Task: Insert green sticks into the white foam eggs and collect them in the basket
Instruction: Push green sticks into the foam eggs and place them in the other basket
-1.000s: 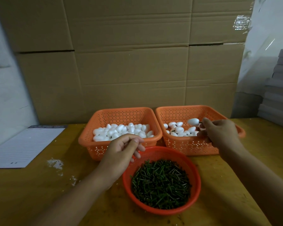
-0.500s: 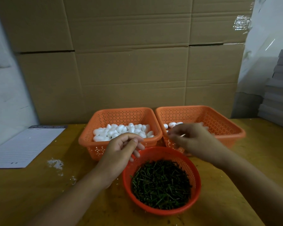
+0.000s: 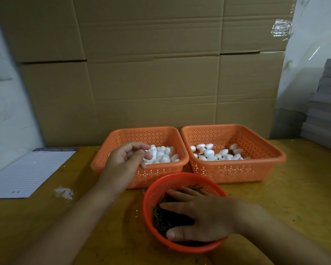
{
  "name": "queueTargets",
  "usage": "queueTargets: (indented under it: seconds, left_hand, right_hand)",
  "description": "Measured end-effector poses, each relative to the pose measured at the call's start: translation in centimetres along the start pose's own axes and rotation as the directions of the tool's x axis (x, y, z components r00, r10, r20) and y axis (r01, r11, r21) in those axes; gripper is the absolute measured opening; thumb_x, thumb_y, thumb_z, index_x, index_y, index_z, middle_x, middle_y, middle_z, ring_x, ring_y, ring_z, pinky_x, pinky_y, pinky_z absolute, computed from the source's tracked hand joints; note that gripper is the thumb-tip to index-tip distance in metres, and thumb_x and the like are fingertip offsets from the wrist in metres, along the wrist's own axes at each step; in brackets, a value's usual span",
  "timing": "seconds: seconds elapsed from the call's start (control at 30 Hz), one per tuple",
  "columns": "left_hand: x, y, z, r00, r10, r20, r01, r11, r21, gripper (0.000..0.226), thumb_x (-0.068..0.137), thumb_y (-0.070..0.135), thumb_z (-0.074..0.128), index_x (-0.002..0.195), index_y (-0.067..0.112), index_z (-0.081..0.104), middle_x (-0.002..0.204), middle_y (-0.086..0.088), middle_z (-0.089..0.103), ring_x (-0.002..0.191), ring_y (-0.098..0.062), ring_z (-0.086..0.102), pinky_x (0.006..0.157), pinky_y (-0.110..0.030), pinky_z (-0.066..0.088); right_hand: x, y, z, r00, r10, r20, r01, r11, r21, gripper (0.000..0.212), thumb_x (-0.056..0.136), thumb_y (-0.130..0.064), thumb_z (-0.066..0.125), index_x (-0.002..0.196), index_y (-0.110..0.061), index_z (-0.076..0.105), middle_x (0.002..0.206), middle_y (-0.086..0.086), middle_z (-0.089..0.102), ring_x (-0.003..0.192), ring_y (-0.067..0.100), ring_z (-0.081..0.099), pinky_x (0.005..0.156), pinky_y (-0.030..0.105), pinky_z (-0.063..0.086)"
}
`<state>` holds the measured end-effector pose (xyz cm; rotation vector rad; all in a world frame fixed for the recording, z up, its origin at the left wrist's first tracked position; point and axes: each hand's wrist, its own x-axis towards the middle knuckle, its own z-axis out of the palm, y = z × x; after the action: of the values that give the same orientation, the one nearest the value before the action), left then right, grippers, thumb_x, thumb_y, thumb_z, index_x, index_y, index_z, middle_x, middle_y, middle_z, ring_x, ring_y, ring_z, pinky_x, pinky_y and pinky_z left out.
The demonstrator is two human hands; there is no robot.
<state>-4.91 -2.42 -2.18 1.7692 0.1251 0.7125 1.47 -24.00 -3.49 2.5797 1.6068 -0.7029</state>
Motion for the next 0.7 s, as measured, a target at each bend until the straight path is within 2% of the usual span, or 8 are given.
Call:
queueTargets:
  seconds: [0.1, 0.17, 0.23, 0.3, 0.43, 0.53, 0.63, 0.7]
  left_hand:
    - [1.0, 0.4, -0.7, 0.997, 0.04, -0.071, -0.038, 0.999, 0.034, 0.022, 0.095, 0.008, 0.058, 0.095, 0.026, 0.072, 0.086, 0.006, 0.076, 0.064, 0.003, 0.061, 0.056, -0.009, 0.046]
    - [2.1, 0.4, -1.1, 0.991, 0.072, -0.11, -0.06, 0.992, 0.114, 0.016, 0.09, 0.017, 0.065, 0.091, 0.032, 0.071, 0.087, 0.008, 0.075, 0.073, 0.004, 0.065, 0.064, -0.011, 0.048]
    - [3.5, 0.2, -1.5, 0.99, 0.09, -0.106, -0.057, 0.957, 0.284, 0.017, 0.088, 0.019, 0.068, 0.09, 0.036, 0.068, 0.09, 0.01, 0.072, 0.081, 0.001, 0.064, 0.073, -0.019, 0.049]
    - [5.1, -0.2, -1.7, 0.995, 0.079, -0.059, -0.041, 0.879, 0.475, 0.023, 0.09, 0.016, 0.068, 0.097, 0.038, 0.065, 0.101, 0.014, 0.069, 0.086, 0.0, 0.063, 0.08, -0.025, 0.049]
    - [7.6, -0.8, -1.3, 0.988, -0.13, 0.087, 0.033, 0.716, 0.697, 0.04, 0.093, 0.019, 0.067, 0.133, 0.022, 0.061, 0.135, -0.001, 0.061, 0.121, -0.016, 0.058, 0.098, -0.029, 0.043]
    - [8.5, -0.6, -0.6, 0.94, -0.285, 0.19, 0.04, 0.642, 0.766, 0.037, 0.095, 0.015, 0.064, 0.132, 0.021, 0.062, 0.138, -0.003, 0.06, 0.125, -0.018, 0.055, 0.101, -0.03, 0.043]
    - [9.2, -0.5, 0.1, 0.897, -0.373, 0.236, 0.023, 0.573, 0.82, 0.034, 0.096, 0.007, 0.06, 0.127, 0.021, 0.065, 0.137, -0.002, 0.06, 0.124, -0.019, 0.056, 0.101, -0.033, 0.046]
    - [9.5, -0.8, 0.5, 0.87, -0.407, 0.277, -0.008, 0.551, 0.835, 0.035, 0.094, 0.011, 0.065, 0.128, 0.02, 0.065, 0.139, 0.0, 0.059, 0.126, -0.018, 0.055, 0.102, -0.033, 0.045]
  right_hand:
    - [-0.1, -0.1, -0.1, 0.999, 0.018, 0.036, -0.018, 1.0, -0.021, 0.077, 0.086, -0.083, 0.029, 0.152, -0.057, 0.0, 0.162, -0.021, -0.02, 0.151, 0.016, -0.022, 0.121, 0.054, -0.01]
    - [-0.1, -0.2, -0.1, 0.999, 0.021, 0.047, -0.019, 0.999, -0.032, 0.077, 0.086, -0.083, 0.029, 0.151, -0.057, -0.001, 0.162, -0.021, -0.021, 0.15, 0.017, -0.022, 0.121, 0.055, -0.01]
    - [-0.1, -0.3, -0.2, 0.999, 0.021, 0.047, -0.019, 0.999, -0.035, 0.077, 0.086, -0.083, 0.03, 0.151, -0.057, -0.001, 0.162, -0.021, -0.021, 0.15, 0.017, -0.022, 0.121, 0.056, -0.009]
    - [-0.2, -0.3, -0.2, 0.999, 0.021, 0.048, -0.02, 0.999, -0.029, 0.076, 0.087, -0.082, 0.031, 0.151, -0.057, -0.001, 0.162, -0.021, -0.022, 0.15, 0.017, -0.023, 0.121, 0.056, -0.01]
    - [-0.3, -0.1, -0.3, 0.998, 0.013, 0.06, -0.012, 1.0, -0.016, 0.076, 0.087, -0.082, 0.033, 0.151, -0.058, -0.001, 0.161, -0.022, -0.022, 0.15, 0.015, -0.023, 0.12, 0.054, -0.011]
    - [-0.4, -0.1, -0.5, 0.998, 0.008, 0.068, -0.008, 1.0, -0.004, 0.076, 0.088, -0.08, 0.035, 0.15, -0.058, -0.002, 0.162, -0.022, -0.021, 0.15, 0.015, -0.023, 0.12, 0.055, -0.01]
    - [-0.4, -0.1, -0.6, 0.997, 0.005, 0.076, -0.004, 1.0, -0.006, 0.076, 0.089, -0.079, 0.035, 0.151, -0.058, -0.002, 0.162, -0.021, -0.021, 0.15, 0.016, -0.023, 0.12, 0.057, -0.01]
    - [-0.4, -0.1, -0.6, 0.997, 0.004, 0.075, -0.003, 1.0, -0.007, 0.075, 0.089, -0.079, 0.036, 0.151, -0.057, -0.001, 0.162, -0.021, -0.02, 0.15, 0.016, -0.023, 0.12, 0.057, -0.01]
